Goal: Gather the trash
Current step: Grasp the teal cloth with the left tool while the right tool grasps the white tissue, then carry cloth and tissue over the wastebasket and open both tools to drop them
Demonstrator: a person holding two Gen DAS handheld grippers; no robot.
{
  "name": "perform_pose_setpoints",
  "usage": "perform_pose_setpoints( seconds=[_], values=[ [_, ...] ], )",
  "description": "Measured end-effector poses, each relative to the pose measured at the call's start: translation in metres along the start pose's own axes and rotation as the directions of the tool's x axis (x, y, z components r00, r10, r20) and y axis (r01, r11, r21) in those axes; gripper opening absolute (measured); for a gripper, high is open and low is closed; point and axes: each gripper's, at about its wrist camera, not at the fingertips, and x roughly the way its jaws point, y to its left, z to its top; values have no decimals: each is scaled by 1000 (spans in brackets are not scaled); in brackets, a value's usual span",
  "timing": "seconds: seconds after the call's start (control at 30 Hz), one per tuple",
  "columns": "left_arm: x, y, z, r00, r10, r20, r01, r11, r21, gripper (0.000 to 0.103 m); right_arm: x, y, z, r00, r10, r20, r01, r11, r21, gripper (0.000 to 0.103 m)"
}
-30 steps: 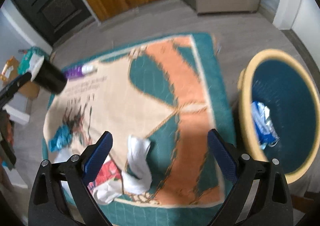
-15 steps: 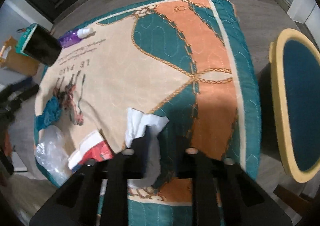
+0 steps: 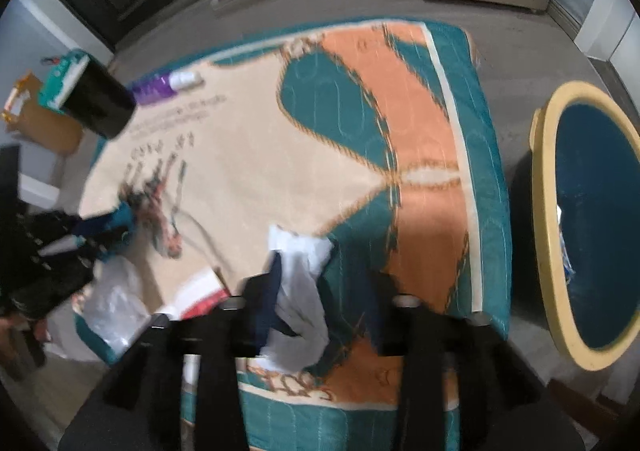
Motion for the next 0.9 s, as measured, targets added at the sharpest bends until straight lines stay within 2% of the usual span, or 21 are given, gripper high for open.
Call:
perform_pose_setpoints(
  seconds=[0.07,0.1,0.2,0.23,0.43,0.53,0.9],
  values=[
    [-9,2,4,999,24,44,-24,1000,-6,23,6,2,-4,1000,-1,-21,0,1000,-8,42],
    [-13,3,6,998,26,65,-25,1000,-10,23,10,3,-5,999,0,-36,-1,1000,-17,38],
    [-28,6,12,991,12,132,-8,999,-32,22,14,6,-5,999,-13,-40,11,999,-33,9],
    [-33,7,14,988,5,154,1,999,-37,22,11,6,-4,1000,-10,-24,9,1000,-30,6],
    [-66,-10,30,964,-23,264,26,1000,-6,22,-24,-2,13,994,31,102,-32,999,7,4],
    [-77,-26,42,953,-39,301,33,999,26,22,-42,-3,18,988,27,152,-27,1000,2,4],
    [-103,-73,63,919,-89,384,51,993,108,22,-113,-30,32,946,-5,325,-5,999,31,4]
  ],
)
